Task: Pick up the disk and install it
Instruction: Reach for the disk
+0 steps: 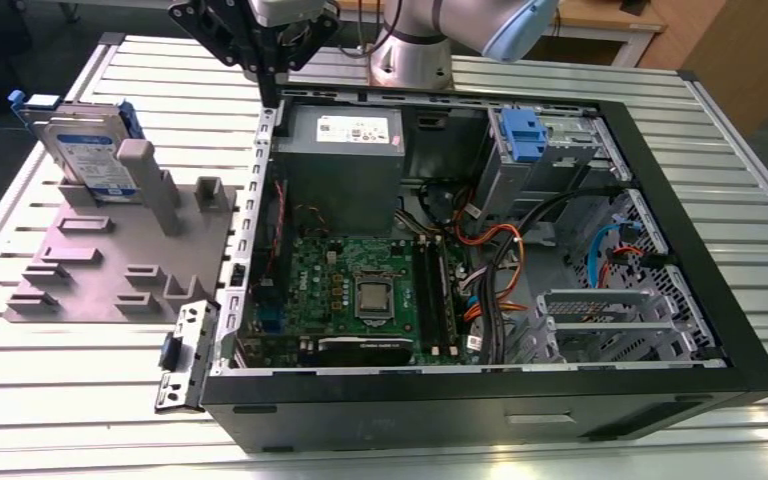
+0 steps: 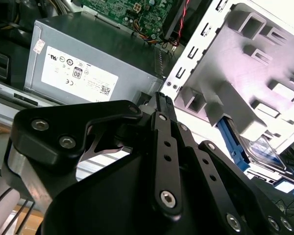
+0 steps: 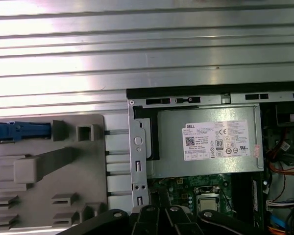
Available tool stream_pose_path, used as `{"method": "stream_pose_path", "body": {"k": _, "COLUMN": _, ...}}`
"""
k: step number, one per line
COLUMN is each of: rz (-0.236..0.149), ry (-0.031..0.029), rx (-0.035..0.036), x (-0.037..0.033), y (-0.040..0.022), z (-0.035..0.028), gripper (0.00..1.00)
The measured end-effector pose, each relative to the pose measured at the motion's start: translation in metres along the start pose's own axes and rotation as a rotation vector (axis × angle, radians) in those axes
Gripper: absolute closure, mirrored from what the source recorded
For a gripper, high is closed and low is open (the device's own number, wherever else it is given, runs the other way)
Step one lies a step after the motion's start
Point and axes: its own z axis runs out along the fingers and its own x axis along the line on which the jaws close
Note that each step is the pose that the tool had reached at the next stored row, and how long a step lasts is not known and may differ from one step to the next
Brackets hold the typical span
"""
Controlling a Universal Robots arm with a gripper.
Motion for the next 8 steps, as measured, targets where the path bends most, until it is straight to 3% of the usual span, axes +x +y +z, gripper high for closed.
{"method": "stream_pose_path", "body": {"k": 8, "rz": 0.0, "ry": 0.0001, "rx": 0.0001, "x": 0.0026, "y": -0.0002, "z": 0.0, "gripper": 0.89}}
